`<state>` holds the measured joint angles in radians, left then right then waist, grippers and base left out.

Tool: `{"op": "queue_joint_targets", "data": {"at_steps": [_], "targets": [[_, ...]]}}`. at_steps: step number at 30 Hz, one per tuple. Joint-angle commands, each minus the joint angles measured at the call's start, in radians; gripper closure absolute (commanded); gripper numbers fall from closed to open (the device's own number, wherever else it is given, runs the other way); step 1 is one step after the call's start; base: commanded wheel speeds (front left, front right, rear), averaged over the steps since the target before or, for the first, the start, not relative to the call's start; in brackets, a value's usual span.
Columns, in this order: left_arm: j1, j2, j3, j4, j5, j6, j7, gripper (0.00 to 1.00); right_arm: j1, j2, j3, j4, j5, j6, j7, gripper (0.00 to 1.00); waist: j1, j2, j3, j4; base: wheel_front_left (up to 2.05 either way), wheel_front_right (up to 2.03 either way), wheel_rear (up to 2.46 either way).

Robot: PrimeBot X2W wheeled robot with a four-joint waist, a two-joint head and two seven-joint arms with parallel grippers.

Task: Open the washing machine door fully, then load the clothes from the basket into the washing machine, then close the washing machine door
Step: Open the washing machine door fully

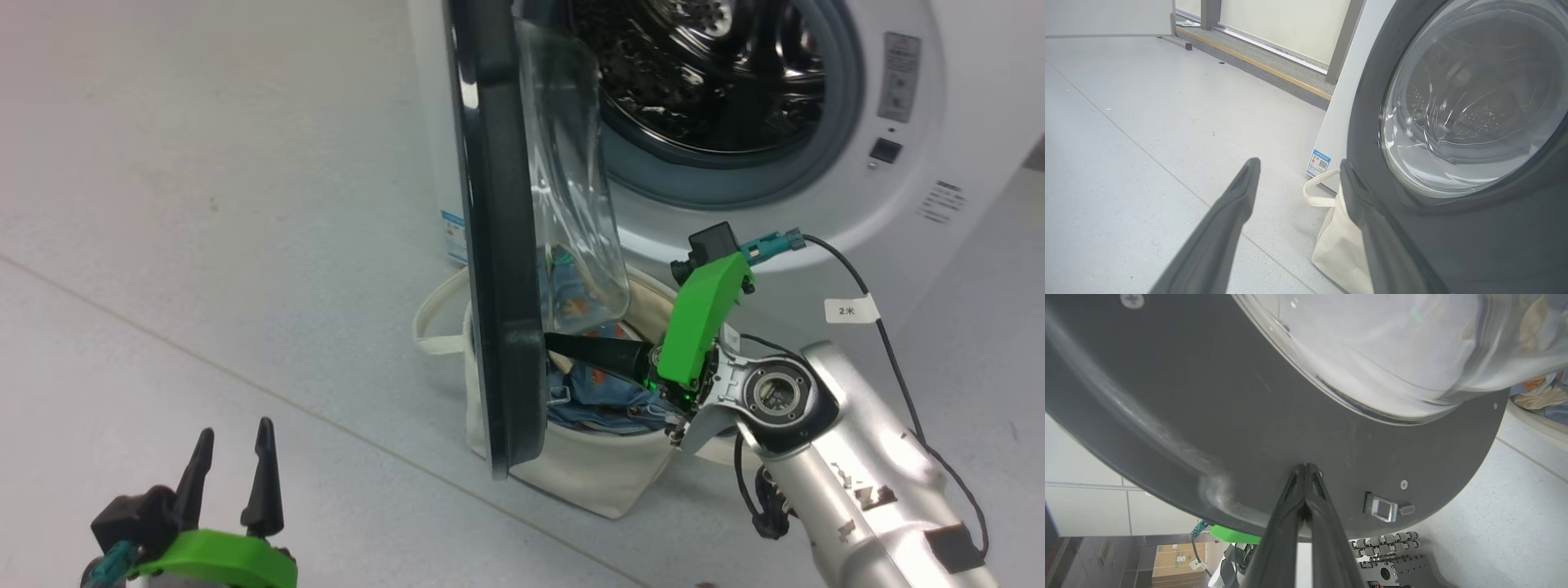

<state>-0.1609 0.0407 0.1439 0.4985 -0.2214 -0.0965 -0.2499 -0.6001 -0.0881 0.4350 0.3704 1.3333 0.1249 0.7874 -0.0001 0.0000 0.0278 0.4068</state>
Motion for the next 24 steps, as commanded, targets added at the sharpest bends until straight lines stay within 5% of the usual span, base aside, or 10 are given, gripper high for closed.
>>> {"op": "queue_joint_targets", "data": {"at_steps": [1,10,24], "targets": [[-0.020,0.025,0.036,-0.038,0.007,0.004,-0.012,0.00,-0.015,0.029,0.003,-0.031,-0.001,0.006,-0.010,1.00,0.0001,0.0000,-0.005,0.032,0.00,0.00,0.00],[-0.013,0.027,0.051,-0.040,0.012,0.003,-0.012,0.00,-0.030,0.036,0.009,-0.017,0.000,0.006,-0.007,1.00,0.0001,0.0000,0.011,0.110,0.00,0.00,0.00],[0.038,0.015,0.114,-0.108,-0.027,0.022,-0.012,0.00,-0.097,0.038,0.096,0.003,0.060,0.006,-0.035,1.00,0.0001,0.0000,0.043,0.131,0.00,0.00,0.00]]}}
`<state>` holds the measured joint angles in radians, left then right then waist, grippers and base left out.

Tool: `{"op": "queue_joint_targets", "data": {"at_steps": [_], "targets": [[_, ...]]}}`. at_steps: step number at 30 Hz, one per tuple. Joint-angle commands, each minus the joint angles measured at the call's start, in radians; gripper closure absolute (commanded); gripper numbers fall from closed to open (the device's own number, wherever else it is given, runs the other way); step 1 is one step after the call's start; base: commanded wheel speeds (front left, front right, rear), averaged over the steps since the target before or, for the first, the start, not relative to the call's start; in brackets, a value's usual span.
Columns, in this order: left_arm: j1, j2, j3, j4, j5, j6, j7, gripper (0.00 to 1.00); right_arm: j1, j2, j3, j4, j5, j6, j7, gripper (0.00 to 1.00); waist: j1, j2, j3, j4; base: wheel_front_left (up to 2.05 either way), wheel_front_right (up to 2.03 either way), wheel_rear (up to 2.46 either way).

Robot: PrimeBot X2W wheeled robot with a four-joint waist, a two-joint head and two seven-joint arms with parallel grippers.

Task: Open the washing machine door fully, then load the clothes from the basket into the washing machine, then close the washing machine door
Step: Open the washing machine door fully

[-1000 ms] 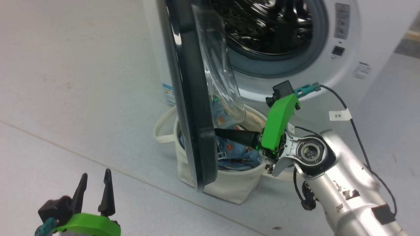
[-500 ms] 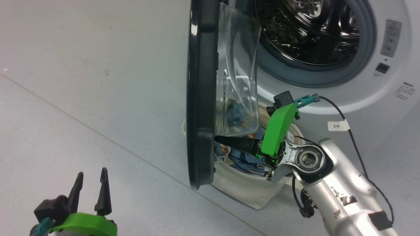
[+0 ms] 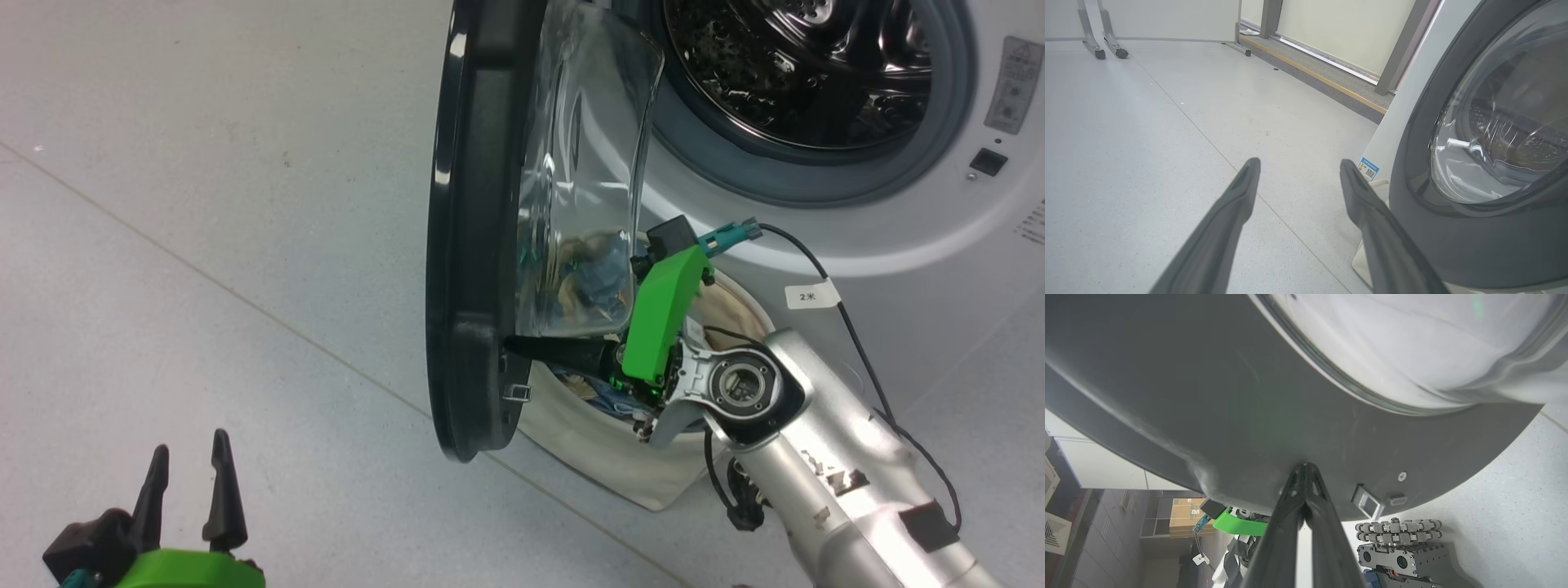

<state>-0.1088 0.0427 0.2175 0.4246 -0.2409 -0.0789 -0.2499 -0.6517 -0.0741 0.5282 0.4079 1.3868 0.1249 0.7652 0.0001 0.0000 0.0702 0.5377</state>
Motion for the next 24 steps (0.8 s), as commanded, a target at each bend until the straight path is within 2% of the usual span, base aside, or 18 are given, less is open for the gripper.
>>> {"op": "queue_joint_targets", "data": {"at_steps": [1,5,6,7,8,17,20,24], "targets": [[-0.014,0.013,0.042,-0.037,-0.007,0.004,-0.012,0.00,-0.048,0.024,0.002,-0.032,0.008,0.006,-0.022,1.00,-0.0001,0.0000,0.002,0.000,0.00,0.00,0.00],[-0.017,0.012,0.042,-0.039,-0.003,0.003,-0.012,0.00,-0.044,0.024,-0.011,-0.023,-0.004,0.006,-0.063,1.00,-0.0001,0.0000,0.003,-0.002,0.00,0.00,0.00],[-0.019,0.012,0.041,-0.037,-0.002,0.002,-0.012,0.00,-0.039,0.022,-0.016,-0.021,-0.010,0.006,-0.074,0.89,-0.0001,0.0000,0.003,-0.003,0.00,0.00,0.00],[-0.021,0.011,0.040,-0.036,-0.001,0.001,-0.012,0.00,-0.035,0.019,-0.022,-0.022,-0.017,0.006,-0.088,0.49,-0.0001,0.0000,0.002,-0.004,0.00,0.00,0.00],[-0.023,0.011,0.038,-0.034,0.001,0.000,-0.012,0.00,-0.030,0.014,-0.028,-0.024,-0.025,0.006,-0.103,0.02,-0.0001,0.0000,0.002,-0.005,0.00,0.00,0.00],[-0.038,0.010,0.014,-0.014,0.006,-0.011,-0.012,0.00,0.067,-0.052,-0.068,-0.120,-0.140,0.006,-0.296,0.00,-0.0001,0.0000,-0.016,-0.015,0.00,0.00,0.00],[-0.042,0.009,0.002,-0.014,0.013,-0.014,-0.012,0.00,0.122,-0.094,-0.080,-0.213,-0.228,0.006,-0.455,0.00,-0.0001,0.0000,-0.027,-0.020,0.00,0.00,0.00],[-0.043,0.010,-0.013,-0.022,0.034,-0.019,-0.012,0.00,0.209,-0.167,-0.064,-0.264,-0.430,0.006,-0.683,0.00,-0.0001,0.0000,-0.045,-0.030,0.00,0.00,0.00]]}}
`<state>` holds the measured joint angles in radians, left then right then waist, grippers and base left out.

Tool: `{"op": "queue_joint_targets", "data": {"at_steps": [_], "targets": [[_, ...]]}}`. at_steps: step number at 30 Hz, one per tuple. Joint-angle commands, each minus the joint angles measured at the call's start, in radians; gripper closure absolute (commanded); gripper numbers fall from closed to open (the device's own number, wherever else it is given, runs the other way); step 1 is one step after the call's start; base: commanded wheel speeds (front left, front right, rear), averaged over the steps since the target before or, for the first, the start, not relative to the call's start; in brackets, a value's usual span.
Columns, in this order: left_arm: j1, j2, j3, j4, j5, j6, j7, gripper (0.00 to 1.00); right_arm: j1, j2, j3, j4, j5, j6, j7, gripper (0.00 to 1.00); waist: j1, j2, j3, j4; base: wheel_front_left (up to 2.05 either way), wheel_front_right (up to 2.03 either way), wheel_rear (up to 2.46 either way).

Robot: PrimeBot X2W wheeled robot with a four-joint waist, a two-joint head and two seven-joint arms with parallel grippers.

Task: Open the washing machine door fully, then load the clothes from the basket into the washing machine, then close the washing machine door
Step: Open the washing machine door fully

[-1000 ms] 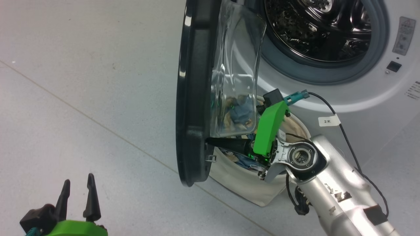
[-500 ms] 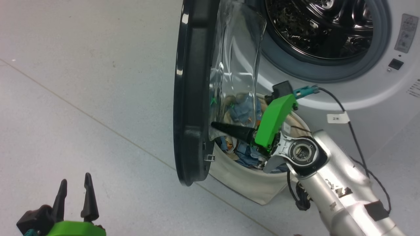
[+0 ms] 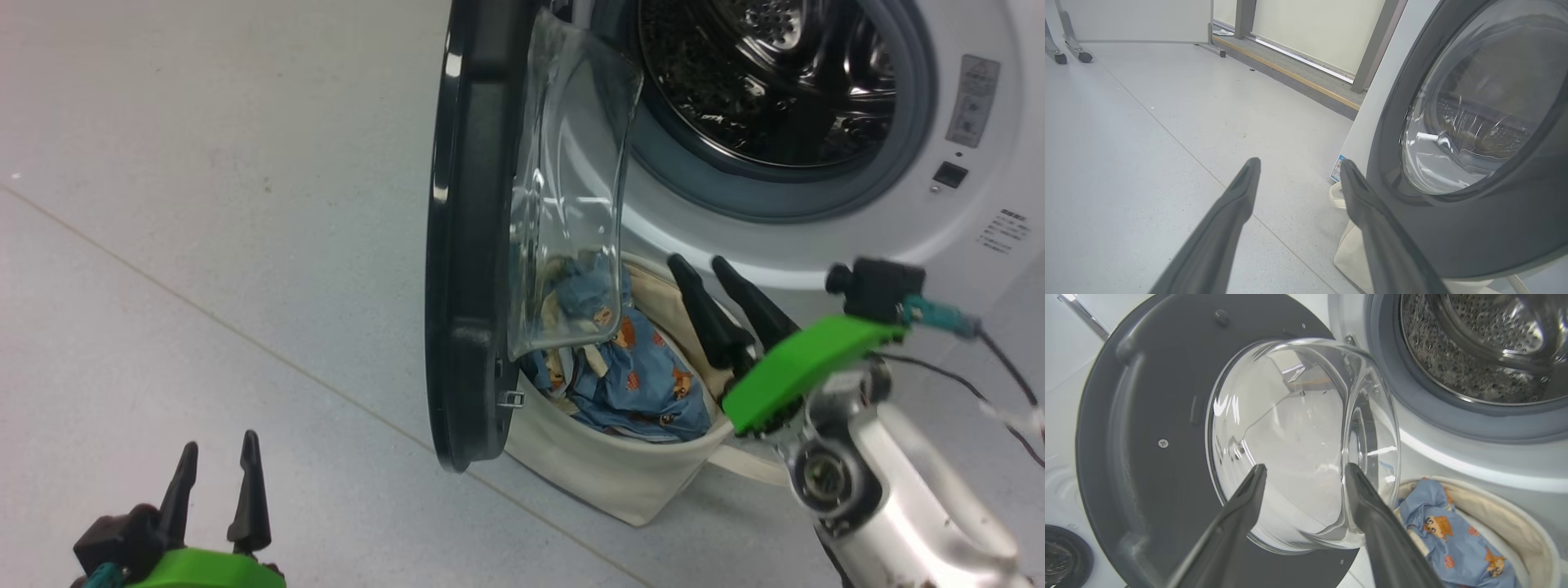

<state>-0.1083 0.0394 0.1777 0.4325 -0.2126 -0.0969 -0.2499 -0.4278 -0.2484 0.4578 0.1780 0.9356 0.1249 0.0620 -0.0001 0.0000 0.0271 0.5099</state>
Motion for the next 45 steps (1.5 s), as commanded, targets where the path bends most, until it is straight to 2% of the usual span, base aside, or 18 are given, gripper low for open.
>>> {"op": "queue_joint_targets", "data": {"at_steps": [1,6,11,14,18,22,27,45], "targets": [[-0.042,0.013,0.026,-0.035,0.008,-0.002,-0.012,0.00,0.007,0.000,0.013,-0.037,-0.021,0.006,-0.028,0.00,0.0001,0.0000,-0.005,-0.006,0.00,0.00,0.00],[-0.037,0.013,0.029,-0.046,0.015,-0.004,-0.012,0.00,0.118,-0.009,0.026,0.021,-0.168,0.006,-0.222,0.00,0.0001,0.0000,-0.011,-0.025,0.00,0.00,0.00],[-0.037,0.012,0.037,-0.061,0.011,-0.006,-0.012,0.00,0.153,-0.002,0.029,0.059,-0.296,0.006,-0.310,0.00,0.0001,0.0000,-0.001,-0.052,0.00,0.00,0.00],[-0.039,0.012,0.038,-0.076,-0.001,-0.010,-0.012,0.00,0.176,-0.008,0.008,0.071,-0.362,0.006,-0.322,0.00,0.0001,0.0000,0.000,-0.058,0.00,0.00,0.00],[-0.036,0.011,0.040,-0.074,-0.008,-0.011,-0.012,0.00,0.216,0.022,-0.080,0.022,-0.400,0.006,-0.323,0.00,0.0001,0.0000,0.001,-0.065,0.00,0.00,0.00],[-0.039,0.011,0.035,-0.072,-0.009,-0.011,-0.012,0.00,0.241,0.036,-0.123,-0.001,-0.434,0.006,-0.324,0.00,0.0001,0.0000,0.002,-0.066,0.00,0.00,0.00],[-0.043,0.011,0.027,-0.062,-0.015,-0.008,-0.012,0.00,0.241,0.030,-0.142,0.000,-0.468,0.006,-0.324,0.00,0.0001,0.0000,0.003,-0.065,0.00,0.00,0.00],[-0.046,0.011,0.031,-0.058,-0.008,0.009,-0.012,0.00,0.239,0.024,-0.179,0.018,-0.475,0.006,-0.324,0.00,0.0001,0.0000,-0.006,-0.066,0.00,0.00,0.00]]}}
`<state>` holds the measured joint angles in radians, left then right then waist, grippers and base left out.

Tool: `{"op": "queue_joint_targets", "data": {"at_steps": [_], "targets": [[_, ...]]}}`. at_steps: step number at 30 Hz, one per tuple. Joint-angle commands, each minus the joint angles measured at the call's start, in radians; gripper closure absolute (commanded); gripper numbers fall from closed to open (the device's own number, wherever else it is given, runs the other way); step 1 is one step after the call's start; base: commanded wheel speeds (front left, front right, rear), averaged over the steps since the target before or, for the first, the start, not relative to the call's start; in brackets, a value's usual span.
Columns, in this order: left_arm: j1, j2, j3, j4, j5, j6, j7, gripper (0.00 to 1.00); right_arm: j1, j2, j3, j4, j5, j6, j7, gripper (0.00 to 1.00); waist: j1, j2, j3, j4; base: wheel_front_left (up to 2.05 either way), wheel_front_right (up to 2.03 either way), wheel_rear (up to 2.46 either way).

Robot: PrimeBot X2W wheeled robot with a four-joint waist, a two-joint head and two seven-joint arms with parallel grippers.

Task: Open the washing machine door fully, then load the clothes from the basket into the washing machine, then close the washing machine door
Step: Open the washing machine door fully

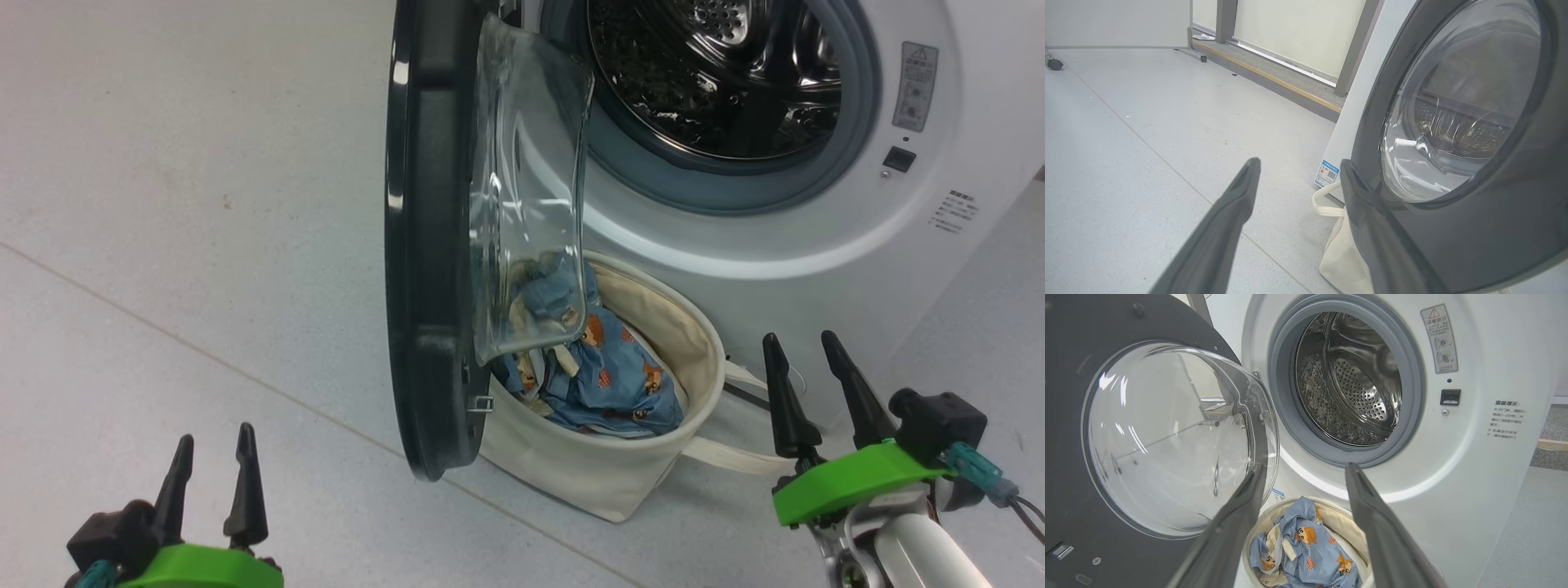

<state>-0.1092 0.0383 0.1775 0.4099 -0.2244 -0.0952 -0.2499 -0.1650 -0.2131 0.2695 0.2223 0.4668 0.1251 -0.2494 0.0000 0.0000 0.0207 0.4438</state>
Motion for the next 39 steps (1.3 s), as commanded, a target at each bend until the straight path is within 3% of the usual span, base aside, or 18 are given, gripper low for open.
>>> {"op": "queue_joint_targets", "data": {"at_steps": [1,14,15,16,21,28,33,39], "targets": [[-0.045,0.012,0.032,-0.036,0.005,0.007,-0.012,0.00,-0.023,-0.012,0.009,-0.024,-0.006,0.006,-0.012,0.00,0.0000,0.0000,-0.001,0.000,0.00,0.00,0.00],[-0.042,0.012,0.033,-0.039,0.009,0.000,-0.012,0.00,-0.015,-0.002,-0.008,-0.015,-0.003,0.006,-0.012,0.00,0.0000,0.0000,-0.014,-0.006,0.00,0.00,0.00],[-0.043,0.012,0.031,-0.039,0.006,-0.002,-0.012,0.87,-0.015,-0.002,-0.007,-0.014,-0.003,0.006,-0.012,0.00,0.0000,0.0000,-0.014,-0.006,0.00,0.00,0.00],[-0.044,0.012,0.029,-0.043,0.004,-0.004,-0.012,1.00,-0.015,-0.001,-0.007,-0.013,-0.002,0.006,-0.012,0.00,0.0000,0.0000,-0.014,-0.006,0.00,0.00,0.00],[-0.062,0.012,0.001,-0.220,-0.014,-0.017,-0.012,1.00,-0.019,-0.002,-0.010,-0.015,0.002,0.006,-0.012,0.00,0.0000,0.0000,-0.004,-0.005,0.00,0.00,0.00],[-0.051,0.012,-0.155,-0.576,-0.070,-0.024,-0.012,1.00,-0.027,-0.002,-0.010,-0.020,0.007,0.006,-0.012,0.00,0.0000,0.0000,0.003,-0.005,0.00,0.00,0.00],[-0.043,0.012,-0.330,-0.651,-0.054,-0.027,-0.012,1.00,-0.028,0.005,-0.003,-0.017,0.012,0.006,-0.012,0.00,0.0000,0.0000,0.002,-0.011,0.00,0.00,0.00],[-0.049,0.012,-0.457,-0.607,-0.053,-0.025,-0.012,1.00,-0.027,0.012,-0.001,-0.014,0.014,0.006,-0.012,0.00,0.0000,0.0000,0.003,-0.026,0.00,0.00,0.00]]}}
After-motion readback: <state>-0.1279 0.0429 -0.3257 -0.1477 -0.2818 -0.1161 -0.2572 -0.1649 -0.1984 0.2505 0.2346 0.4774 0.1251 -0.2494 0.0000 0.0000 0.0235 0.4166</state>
